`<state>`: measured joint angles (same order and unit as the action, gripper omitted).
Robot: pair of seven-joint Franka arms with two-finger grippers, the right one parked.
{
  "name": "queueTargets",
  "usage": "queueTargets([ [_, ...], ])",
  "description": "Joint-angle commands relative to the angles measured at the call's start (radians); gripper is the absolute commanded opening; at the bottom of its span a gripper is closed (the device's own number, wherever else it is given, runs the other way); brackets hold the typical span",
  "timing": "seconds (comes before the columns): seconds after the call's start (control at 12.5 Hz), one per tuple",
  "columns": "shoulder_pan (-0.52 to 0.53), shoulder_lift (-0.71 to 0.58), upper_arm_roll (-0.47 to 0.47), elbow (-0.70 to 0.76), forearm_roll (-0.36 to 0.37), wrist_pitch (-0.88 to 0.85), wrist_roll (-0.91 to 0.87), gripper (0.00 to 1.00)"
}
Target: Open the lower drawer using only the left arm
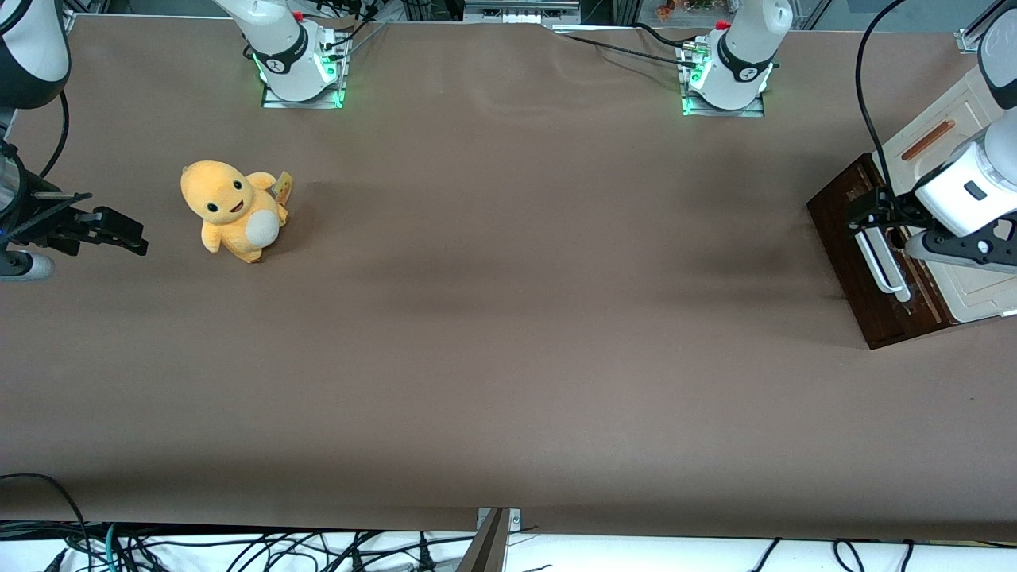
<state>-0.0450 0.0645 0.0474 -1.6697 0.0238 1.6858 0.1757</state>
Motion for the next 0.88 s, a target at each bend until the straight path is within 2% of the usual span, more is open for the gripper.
queueTargets([
  [0.0,-0.003,-0.043,0.005,-0.047,-0.032,0.0,0.053,1.0],
  [0.8,-0.004,-0.038,0.005,-0.047,-0.032,0.0,0.041,1.0],
])
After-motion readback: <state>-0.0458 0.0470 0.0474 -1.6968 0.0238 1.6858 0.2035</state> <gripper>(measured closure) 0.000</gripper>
